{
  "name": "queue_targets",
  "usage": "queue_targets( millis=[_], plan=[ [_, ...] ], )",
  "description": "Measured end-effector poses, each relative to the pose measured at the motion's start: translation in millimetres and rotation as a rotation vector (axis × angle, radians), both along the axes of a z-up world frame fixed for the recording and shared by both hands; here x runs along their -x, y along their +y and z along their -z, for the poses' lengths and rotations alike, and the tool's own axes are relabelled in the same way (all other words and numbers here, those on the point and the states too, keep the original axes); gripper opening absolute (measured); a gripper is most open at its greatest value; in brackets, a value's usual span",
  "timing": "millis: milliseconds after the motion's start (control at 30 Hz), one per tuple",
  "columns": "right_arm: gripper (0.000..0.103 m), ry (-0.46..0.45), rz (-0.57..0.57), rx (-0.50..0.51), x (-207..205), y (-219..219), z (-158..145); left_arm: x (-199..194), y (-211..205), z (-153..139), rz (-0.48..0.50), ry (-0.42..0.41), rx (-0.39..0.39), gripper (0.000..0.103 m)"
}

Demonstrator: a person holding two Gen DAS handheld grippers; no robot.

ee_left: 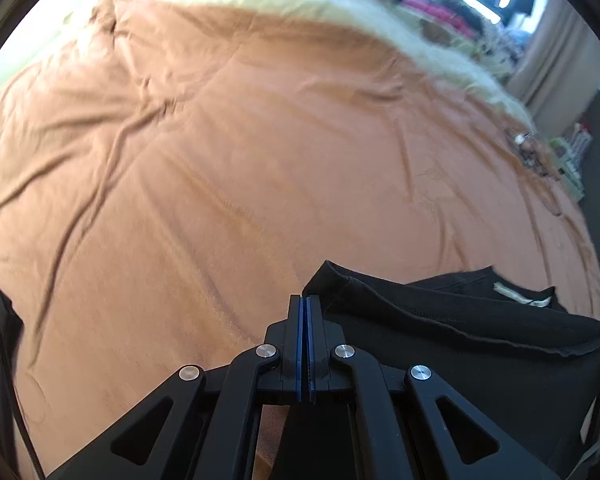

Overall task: Fold small clothes
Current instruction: 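Close both grippers on the folded edge of the shirt, then lift the folded edge with both grippers and fold it toward the collar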

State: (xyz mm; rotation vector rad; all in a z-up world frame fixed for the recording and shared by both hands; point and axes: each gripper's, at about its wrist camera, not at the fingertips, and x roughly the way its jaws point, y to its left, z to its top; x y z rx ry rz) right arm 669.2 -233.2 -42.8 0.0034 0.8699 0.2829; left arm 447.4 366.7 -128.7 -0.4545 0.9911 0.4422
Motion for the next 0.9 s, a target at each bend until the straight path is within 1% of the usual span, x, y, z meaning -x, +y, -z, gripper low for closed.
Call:
queue_targets(
  millis=[33,67,100,167,200,233,300,333,467,500,533,567,633,700,800,867,900],
  plan=[
    [0.003,0.017,0.021,0.026,-3,2,5,-5,2,6,-0.025,0.053,-0.029,0.002],
    [0.003,0.037,0.03,0.036,-8,2,9,-6,3,8,-0.045,0.073,-0.053,0.002],
    [0.003,0.053,0.025,0.02,-10,1,13,-5,5,9,-0.056,0.075,-0.055,0.002],
    [0.004,0.072,0.009,0.003,-11,-1,20,-1,9,10,-0.052,0.04,0.005,0.008],
    [0.005,0.084,-0.002,0.007,-10,0,25,2,9,10,-0.037,0.022,0.028,0.013],
    [0.005,0.099,-0.017,0.007,-11,0,28,3,8,10,-0.021,0.021,0.025,0.018],
    [0.005,0.145,-0.048,-0.004,-13,-2,38,3,4,12,0.013,0.031,0.009,0.024],
    [0.005,0.17,-0.057,-0.007,-14,-1,45,1,0,15,0.048,0.038,0.015,0.028],
    [0.005,0.226,-0.067,-0.027,-35,-3,56,-8,-10,23,0.104,0.056,0.044,0.038],
    [0.007,0.234,-0.07,-0.031,-40,-3,58,-10,-14,24,0.114,0.061,0.038,0.044],
    [0.012,0.239,-0.079,-0.04,-47,-3,58,-15,-20,26,0.132,0.079,0.015,0.048],
    [0.015,0.242,-0.09,-0.044,-49,1,59,-19,-24,28,0.144,0.099,-0.012,0.048],
    [0.025,0.243,-0.106,-0.021,-53,8,61,-27,-30,33,0.172,0.129,-0.057,0.048],
    [0.025,0.244,-0.116,-0.009,-56,15,66,-34,-37,37,0.2,0.154,-0.112,0.048],
    [0.025,0.223,-0.114,-0.004,-57,21,70,-43,-50,45,0.248,0.217,-0.235,0.047],
    [0.025,0.214,-0.115,-0.012,-58,23,71,-45,-60,50,0.294,0.241,-0.31,0.033],
    [0.02,0.206,-0.12,-0.015,-57,25,71,-47,-65,53,0.312,0.261,-0.354,0.008]
  ],
)
